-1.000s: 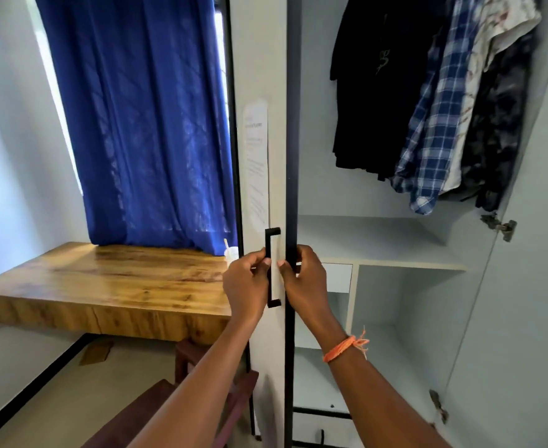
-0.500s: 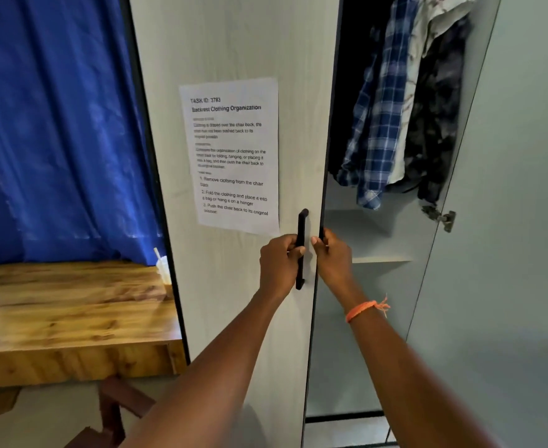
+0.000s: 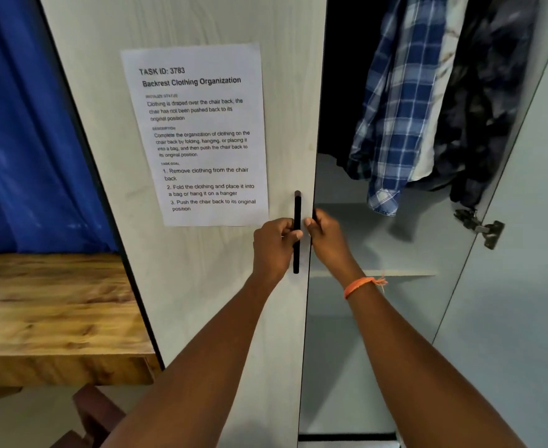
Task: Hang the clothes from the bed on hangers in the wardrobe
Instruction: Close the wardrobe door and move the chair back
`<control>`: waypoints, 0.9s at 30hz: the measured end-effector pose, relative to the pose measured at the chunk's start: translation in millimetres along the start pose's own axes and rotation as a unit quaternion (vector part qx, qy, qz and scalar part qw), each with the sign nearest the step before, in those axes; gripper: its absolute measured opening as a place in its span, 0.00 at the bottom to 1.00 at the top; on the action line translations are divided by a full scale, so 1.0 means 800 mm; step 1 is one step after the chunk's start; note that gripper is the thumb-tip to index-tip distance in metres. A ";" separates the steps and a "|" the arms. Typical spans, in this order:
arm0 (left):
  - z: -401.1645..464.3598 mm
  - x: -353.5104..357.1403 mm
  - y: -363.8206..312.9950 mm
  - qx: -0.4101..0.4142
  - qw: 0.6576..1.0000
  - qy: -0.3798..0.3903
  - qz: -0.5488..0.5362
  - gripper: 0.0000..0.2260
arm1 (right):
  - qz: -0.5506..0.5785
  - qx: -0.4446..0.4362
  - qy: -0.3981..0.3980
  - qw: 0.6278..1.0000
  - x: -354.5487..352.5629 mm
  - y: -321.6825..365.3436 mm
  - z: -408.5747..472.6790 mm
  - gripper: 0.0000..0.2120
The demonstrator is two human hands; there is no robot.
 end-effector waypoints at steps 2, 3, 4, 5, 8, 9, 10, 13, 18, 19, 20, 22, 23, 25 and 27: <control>0.010 0.005 0.000 -0.003 1.000 -0.007 0.006 0.05 | 0.009 -0.001 0.006 1.000 0.003 -0.011 0.010 0.11; 0.013 0.006 -0.001 -0.003 1.000 -0.007 0.007 0.05 | 0.013 -0.002 0.011 1.000 0.004 -0.015 0.013 0.11; 0.015 0.007 -0.002 -0.003 1.000 -0.008 0.009 0.05 | 0.019 -0.002 0.015 1.000 0.005 -0.018 0.016 0.12; 0.016 0.008 -0.002 0.000 1.000 -0.008 0.010 0.05 | 0.024 -0.003 0.018 1.000 0.006 -0.021 0.017 0.12; 0.018 0.008 0.000 0.008 1.000 -0.018 0.021 0.04 | 0.036 0.001 0.008 0.999 0.008 -0.023 0.020 0.13; 0.019 0.009 0.001 0.009 0.999 -0.022 0.023 0.04 | 0.036 0.002 0.000 0.999 0.008 -0.022 0.018 0.13; 0.020 0.009 0.002 0.011 0.999 -0.029 0.026 0.05 | 0.036 0.003 -0.011 0.999 0.009 -0.020 0.016 0.12; 0.015 0.013 0.002 -0.001 0.999 -0.045 0.026 0.04 | 0.025 0.036 -0.028 0.999 0.010 -0.019 -0.003 0.11; -0.026 0.032 0.040 -0.073 0.995 -0.065 0.004 0.11 | -0.050 0.109 -0.098 0.988 -0.035 -0.011 -0.077 0.14; -0.044 0.042 0.048 -0.096 0.993 -0.062 0.005 0.12 | -0.055 0.119 -0.114 0.985 -0.050 -0.008 -0.099 0.13; -0.060 0.053 0.056 -0.120 0.991 -0.056 -0.001 0.12 | -0.065 0.127 -0.123 0.982 -0.061 -0.004 -0.117 0.12; -0.102 0.089 0.055 -0.153 0.988 0.000 -0.021 0.12 | -0.107 0.143 -0.132 0.975 -0.090 0.002 -0.159 0.10; -0.122 0.109 0.049 -0.148 0.988 0.037 -0.023 0.12 | -0.127 0.152 -0.143 0.970 -0.104 0.005 -0.179 0.10; -0.170 0.149 0.027 -0.114 0.987 0.112 -0.025 0.12 | -0.169 0.173 -0.180 0.954 -0.140 0.014 -0.225 0.08; -0.218 0.178 0.003 -0.092 0.979 0.173 -0.049 0.12 | -0.202 0.190 -0.235 0.932 -0.182 0.023 -0.275 0.06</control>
Point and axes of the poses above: each hand's wrist, its own z-axis towards the middle knuckle, its own x-axis out of the palm, y = z × x, the point moved 7 cm from there along z, towards the middle knuckle, and after that the axes turned 15 degrees about -x, right-handed, at the moved point
